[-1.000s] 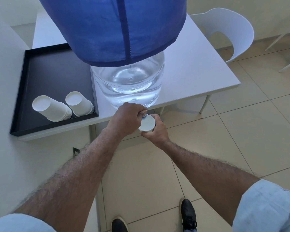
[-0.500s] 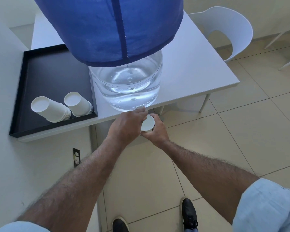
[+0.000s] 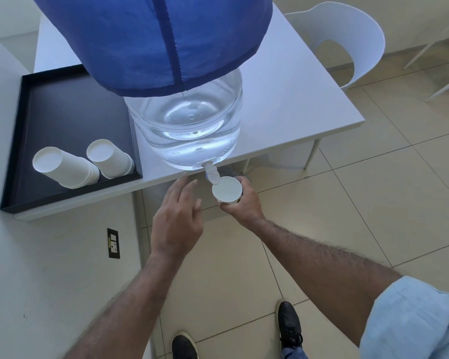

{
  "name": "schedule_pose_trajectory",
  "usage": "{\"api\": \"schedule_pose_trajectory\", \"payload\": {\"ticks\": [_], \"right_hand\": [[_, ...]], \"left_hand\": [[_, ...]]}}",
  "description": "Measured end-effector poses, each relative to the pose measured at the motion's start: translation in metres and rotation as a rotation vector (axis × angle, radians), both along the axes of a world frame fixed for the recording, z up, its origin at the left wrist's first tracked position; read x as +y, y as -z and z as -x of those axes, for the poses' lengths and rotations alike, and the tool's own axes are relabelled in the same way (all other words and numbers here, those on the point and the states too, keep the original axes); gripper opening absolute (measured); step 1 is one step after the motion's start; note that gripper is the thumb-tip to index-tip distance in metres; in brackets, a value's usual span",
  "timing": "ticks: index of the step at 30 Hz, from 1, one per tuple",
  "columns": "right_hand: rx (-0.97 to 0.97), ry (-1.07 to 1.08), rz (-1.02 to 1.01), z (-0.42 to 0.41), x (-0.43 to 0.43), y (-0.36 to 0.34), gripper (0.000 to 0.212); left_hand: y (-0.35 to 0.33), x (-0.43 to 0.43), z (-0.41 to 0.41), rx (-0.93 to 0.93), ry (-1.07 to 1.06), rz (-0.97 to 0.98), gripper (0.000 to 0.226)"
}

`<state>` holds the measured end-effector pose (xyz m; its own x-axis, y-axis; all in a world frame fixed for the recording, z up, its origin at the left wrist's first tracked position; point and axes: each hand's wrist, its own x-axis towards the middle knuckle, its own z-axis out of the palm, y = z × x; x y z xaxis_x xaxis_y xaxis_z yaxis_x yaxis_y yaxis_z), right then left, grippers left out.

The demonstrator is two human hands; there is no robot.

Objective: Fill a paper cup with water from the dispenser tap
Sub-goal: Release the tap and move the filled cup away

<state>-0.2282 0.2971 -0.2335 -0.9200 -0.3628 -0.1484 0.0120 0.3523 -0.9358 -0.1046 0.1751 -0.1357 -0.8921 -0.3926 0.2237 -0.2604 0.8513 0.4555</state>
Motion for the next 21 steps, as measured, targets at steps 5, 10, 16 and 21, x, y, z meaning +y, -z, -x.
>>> {"api": "schedule_pose_trajectory", "payload": {"ticks": [5,10,16,21], "right_hand": [[0.012,0.018,0.003,0.007,0.016,-0.005,0.061],[0.041,0.061,0.014,0.025,0.033,-0.027,0.062],[0.088,0.092,0.009,0.049,0.054,-0.062,0.063],[0.139,0.111,-0.004,0.079,0.06,-0.096,0.065]], "left_hand": [[0.018,-0.005,-0.033,-0.103,-0.162,-0.113,0.039],[0.021,-0.002,-0.05,-0.187,-0.159,-0.143,0.04],[0.015,0.007,-0.061,-0.254,-0.173,-0.167,0.041],[0.008,0.014,-0.062,-0.318,-0.19,-0.191,0.04]]}}
